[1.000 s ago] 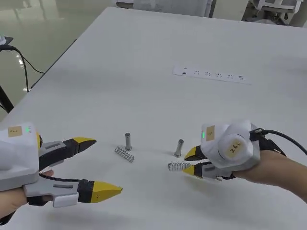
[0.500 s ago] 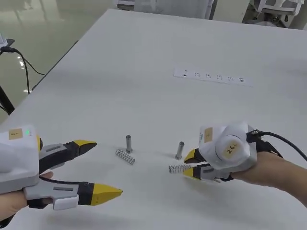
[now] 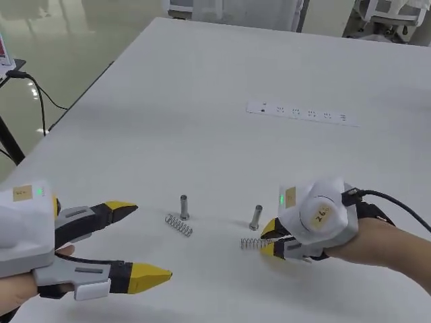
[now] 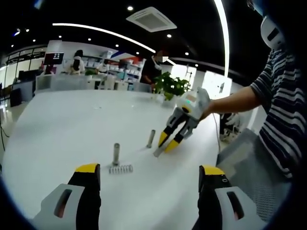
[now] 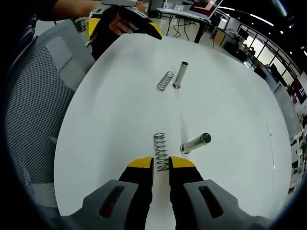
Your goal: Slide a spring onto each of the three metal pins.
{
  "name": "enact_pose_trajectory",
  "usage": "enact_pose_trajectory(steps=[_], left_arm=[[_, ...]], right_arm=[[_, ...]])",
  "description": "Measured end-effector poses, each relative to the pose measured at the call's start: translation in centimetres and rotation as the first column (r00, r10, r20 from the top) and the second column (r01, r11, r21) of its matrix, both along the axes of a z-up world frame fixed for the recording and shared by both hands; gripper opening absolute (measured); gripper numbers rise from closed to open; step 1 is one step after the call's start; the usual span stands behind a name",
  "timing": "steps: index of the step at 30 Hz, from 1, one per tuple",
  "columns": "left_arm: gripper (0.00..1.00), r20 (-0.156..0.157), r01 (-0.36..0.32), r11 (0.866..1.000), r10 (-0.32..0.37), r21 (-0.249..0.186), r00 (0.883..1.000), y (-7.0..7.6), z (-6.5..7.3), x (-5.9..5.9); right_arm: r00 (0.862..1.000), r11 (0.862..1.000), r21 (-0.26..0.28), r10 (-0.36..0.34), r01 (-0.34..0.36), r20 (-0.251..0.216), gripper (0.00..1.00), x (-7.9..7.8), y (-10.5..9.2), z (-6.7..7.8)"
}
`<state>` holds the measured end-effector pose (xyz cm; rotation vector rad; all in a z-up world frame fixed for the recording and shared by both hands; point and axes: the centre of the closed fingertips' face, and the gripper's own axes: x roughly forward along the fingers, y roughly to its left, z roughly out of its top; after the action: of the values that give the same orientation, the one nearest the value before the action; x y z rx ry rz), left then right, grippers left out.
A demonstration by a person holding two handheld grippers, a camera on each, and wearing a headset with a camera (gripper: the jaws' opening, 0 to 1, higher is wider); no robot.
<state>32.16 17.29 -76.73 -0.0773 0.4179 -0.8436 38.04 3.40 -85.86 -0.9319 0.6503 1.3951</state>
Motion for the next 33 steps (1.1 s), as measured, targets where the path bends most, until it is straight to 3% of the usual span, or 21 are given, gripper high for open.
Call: enact_pose_trajectory(steps=[14,22,33], left_arm=[[0.79,-0.011,0.006,1.0,-0.006,0.004,1.0,-0.3,-0.3,-0.2],[0.77,-0.018,0.018,1.0,-0.018,0.005,1.0,-0.6,-0.1,-0.3],[0.73,-0.01,0.069,0.998,-0.069,-0.002,0.998,-2.3,-0.2,-0.6]], right_arm=[[1.0,1.0,0.008,0.013,-0.013,-0.003,0.08,-0.2,0.0,-0.2],[1.0,1.0,0.021,0.012,-0.013,0.017,0.08,-0.7,-0.8,1.0],[0.999,0.999,0.046,0.014,-0.015,0.039,0.08,-1.2,-1.3,3.0]])
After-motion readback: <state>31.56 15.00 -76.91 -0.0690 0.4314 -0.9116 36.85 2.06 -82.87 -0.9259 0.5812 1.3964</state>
